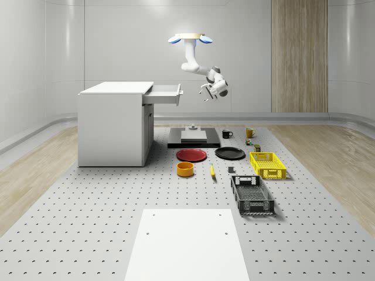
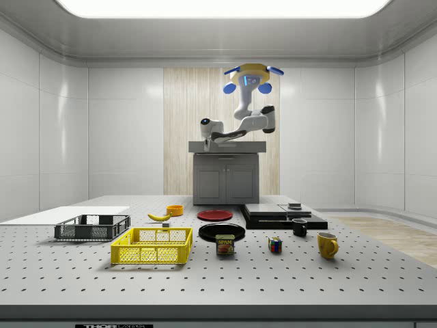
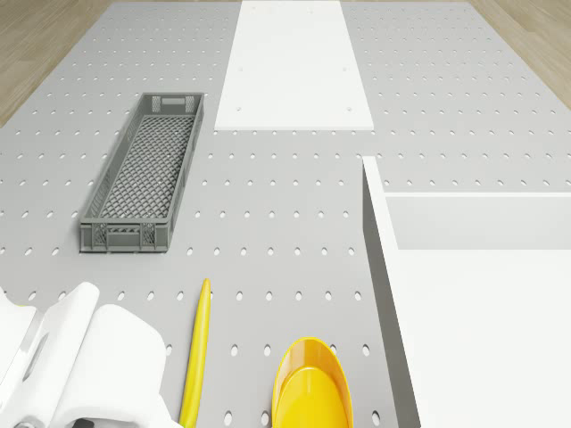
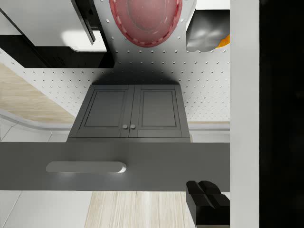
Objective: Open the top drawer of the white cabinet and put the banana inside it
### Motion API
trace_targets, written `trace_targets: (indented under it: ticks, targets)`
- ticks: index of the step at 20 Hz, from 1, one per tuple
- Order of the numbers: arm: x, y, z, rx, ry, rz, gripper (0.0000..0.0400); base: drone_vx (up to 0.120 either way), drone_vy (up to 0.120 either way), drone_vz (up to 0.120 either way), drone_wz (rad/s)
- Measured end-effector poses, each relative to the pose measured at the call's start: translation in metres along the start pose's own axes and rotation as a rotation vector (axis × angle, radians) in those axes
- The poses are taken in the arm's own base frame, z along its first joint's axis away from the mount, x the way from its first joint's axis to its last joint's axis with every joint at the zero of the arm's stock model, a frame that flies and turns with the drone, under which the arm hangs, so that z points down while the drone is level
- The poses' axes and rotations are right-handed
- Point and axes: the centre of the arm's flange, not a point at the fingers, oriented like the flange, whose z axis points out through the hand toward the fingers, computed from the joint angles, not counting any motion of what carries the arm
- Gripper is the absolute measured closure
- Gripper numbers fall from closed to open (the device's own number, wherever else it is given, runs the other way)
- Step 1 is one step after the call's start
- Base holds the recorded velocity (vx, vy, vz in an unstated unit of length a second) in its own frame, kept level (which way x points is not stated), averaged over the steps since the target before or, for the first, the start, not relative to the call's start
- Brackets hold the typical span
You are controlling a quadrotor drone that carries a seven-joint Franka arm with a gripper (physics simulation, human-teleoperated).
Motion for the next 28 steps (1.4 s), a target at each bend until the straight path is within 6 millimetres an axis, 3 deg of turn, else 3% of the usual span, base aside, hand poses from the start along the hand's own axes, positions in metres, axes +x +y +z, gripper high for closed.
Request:
trace_targets:
  ticks: [4,9,17,28]
  targets:
    - [0.030,0.030,0.009,0.293,-0.292,-0.003,0.0000,0.120,0.090,0.000,0.000]
    - [0.046,0.047,0.023,0.475,-0.469,-0.003,0.0000,0.120,0.000,-0.096,0.000]
    - [0.053,0.054,0.032,0.572,-0.562,-0.003,0.0000,0.120,0.000,-0.110,0.000]
    - [0.055,0.056,0.034,0.598,-0.587,-0.003,0.0000,0.120,0.116,0.000,0.000]
